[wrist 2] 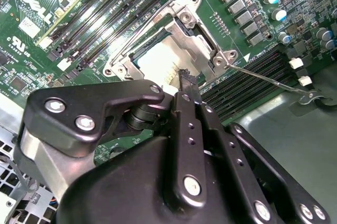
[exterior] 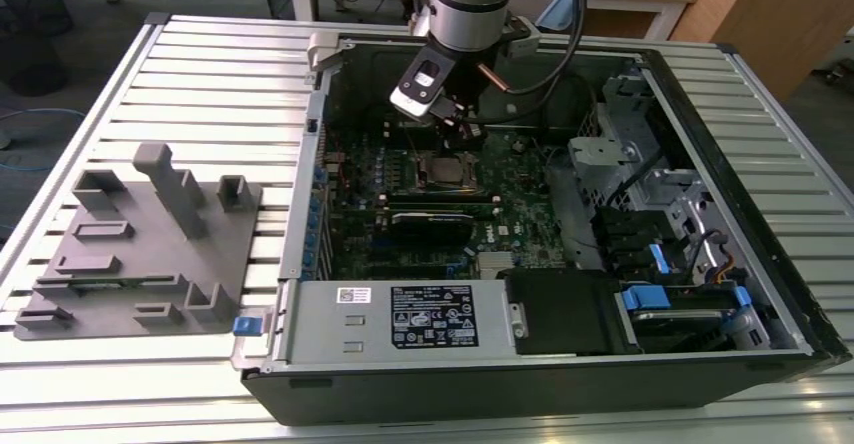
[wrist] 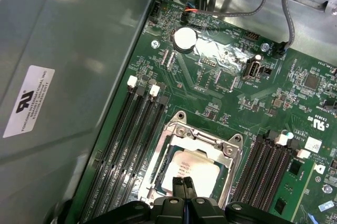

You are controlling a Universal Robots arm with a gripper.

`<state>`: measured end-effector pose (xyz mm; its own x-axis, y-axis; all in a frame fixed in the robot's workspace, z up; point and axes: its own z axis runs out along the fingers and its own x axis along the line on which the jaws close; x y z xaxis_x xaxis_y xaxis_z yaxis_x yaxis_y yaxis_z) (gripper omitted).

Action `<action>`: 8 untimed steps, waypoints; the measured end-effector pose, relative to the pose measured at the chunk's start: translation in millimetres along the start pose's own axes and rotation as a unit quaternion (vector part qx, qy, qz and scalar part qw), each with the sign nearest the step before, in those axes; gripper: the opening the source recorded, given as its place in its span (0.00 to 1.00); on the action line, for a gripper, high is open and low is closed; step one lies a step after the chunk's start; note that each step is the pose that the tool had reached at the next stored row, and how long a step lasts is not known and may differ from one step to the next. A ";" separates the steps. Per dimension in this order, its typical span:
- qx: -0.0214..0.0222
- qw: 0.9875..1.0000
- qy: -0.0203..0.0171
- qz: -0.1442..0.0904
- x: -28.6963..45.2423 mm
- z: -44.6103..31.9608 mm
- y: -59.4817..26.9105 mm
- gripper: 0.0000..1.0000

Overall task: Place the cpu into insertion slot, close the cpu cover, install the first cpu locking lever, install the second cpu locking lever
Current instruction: 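Close the cpu cover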

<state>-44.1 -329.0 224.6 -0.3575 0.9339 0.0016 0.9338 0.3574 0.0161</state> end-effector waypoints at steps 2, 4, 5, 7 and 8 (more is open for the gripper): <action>0.000 1.000 0.000 0.000 0.0 0.0 0.0 0.11; 0.000 1.000 0.000 -0.001 0.0 0.0 0.0 0.11; 0.000 1.000 0.000 -0.001 0.0 0.0 0.0 0.11; 0.000 1.000 0.000 -0.001 0.0 0.0 0.0 0.11; 0.000 1.000 0.000 -0.002 0.0 0.0 0.0 0.11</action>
<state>-44.1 -328.9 224.6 -0.3604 0.9328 0.0016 0.9327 0.3604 0.0162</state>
